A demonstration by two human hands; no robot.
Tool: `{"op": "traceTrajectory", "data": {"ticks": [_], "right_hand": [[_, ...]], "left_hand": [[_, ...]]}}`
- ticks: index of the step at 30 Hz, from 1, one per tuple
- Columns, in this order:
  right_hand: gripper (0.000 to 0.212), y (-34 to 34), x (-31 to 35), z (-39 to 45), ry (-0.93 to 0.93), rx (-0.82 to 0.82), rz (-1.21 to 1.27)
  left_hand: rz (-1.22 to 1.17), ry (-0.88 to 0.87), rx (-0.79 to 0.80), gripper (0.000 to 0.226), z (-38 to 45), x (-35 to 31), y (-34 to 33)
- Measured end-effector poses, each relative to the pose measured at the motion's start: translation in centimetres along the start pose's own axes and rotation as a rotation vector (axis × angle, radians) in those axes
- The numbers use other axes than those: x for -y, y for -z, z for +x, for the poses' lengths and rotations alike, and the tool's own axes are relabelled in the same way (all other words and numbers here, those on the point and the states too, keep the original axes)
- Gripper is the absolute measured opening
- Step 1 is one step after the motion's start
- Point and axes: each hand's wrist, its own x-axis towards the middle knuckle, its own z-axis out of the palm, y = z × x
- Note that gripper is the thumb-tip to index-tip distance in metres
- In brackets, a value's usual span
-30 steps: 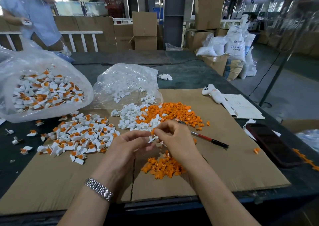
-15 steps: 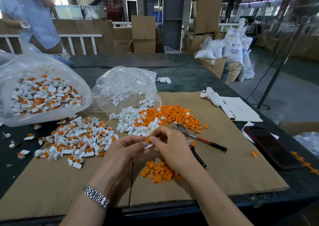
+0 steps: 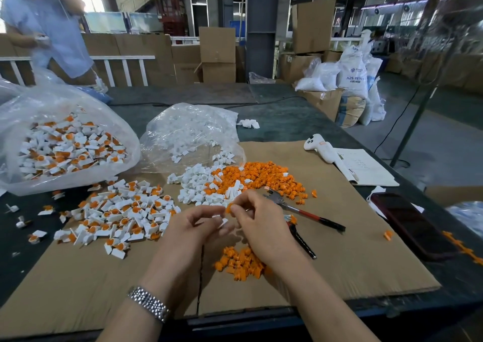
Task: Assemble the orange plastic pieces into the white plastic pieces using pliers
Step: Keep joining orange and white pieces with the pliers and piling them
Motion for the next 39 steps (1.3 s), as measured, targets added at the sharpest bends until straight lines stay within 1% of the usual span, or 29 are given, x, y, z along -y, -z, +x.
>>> {"op": "traceTrajectory", "data": {"ticks": [1, 2, 3, 7, 11, 15, 16, 20, 26, 28, 30, 33, 35, 37, 39], "right_hand": [[0.007, -0.2, 0.0, -0.1, -0.020, -0.005, 0.039], [0.007, -0.5, -0.1, -0.2, -0.022, -0.002, 0.051], [0.007, -0.7, -0.1, -0.4, -0.016, 0.006, 0.058], [0.005, -1.6, 0.1, -0.6, 0.036, -0.015, 0.080], [0.003, -2.0, 0.5, -0.5, 0.060, -0.091, 0.114], [0.003, -2.2, 0.4, -0.6, 0.074, -0.082, 0.067], [0.004, -2.2, 0.4, -0.6, 0.074, -0.087, 0.062], [0.006, -2.1, 0.2, -0.5, 0.082, -0.113, 0.086], [0.010, -1.7, 0.2, -0.4, 0.017, -0.086, 0.227], [0.010, -1.4, 0.1, -0.3, 0.026, -0.083, 0.228], [0.008, -1.2, 0.0, -0.3, 0.056, -0.075, 0.184], [0.005, -1.1, 0.1, -0.3, 0.152, -0.095, 0.024], [0.007, -1.3, 0.2, -0.3, 0.173, -0.119, -0.071], [0.008, -1.7, 0.4, -0.3, 0.118, -0.127, -0.089], [0.010, -2.0, 0.6, -0.3, 0.028, -0.127, 0.010]], "left_hand": [[-0.204, 0.088, 0.008, 0.018, 0.0, 0.1, -0.1], [-0.361, 0.151, 0.006, 0.019, 0.1, 0.3, 0.0], [-0.443, 0.179, -0.008, 0.020, 0.4, 0.6, 0.2], [-0.525, 0.230, -0.055, 0.030, 1.3, 1.0, 0.4], [-0.711, 0.301, -0.086, 0.025, 1.7, 1.3, 0.8], [-0.866, 0.311, -0.048, 0.024, 1.5, 1.3, 0.9], [-0.856, 0.303, -0.041, 0.024, 1.4, 1.2, 0.8], [-0.645, 0.227, -0.006, 0.027, 1.2, 0.6, 0.4], [-0.752, 0.264, 0.045, 0.030, 1.3, 0.2, 0.3], [-0.771, 0.268, 0.060, 0.028, 1.2, 0.1, 0.4], [-0.741, 0.241, 0.067, 0.028, 1.0, -0.1, 0.5], [-0.635, 0.149, 0.015, 0.025, 0.9, -0.4, 0.2], [-0.576, 0.085, -0.026, 0.021, 0.8, -0.5, -0.1], [-0.485, 0.027, -0.060, 0.017, 0.6, -0.6, -0.3], [-0.374, -0.027, -0.081, 0.016, 0.3, -0.8, -0.4]]}}
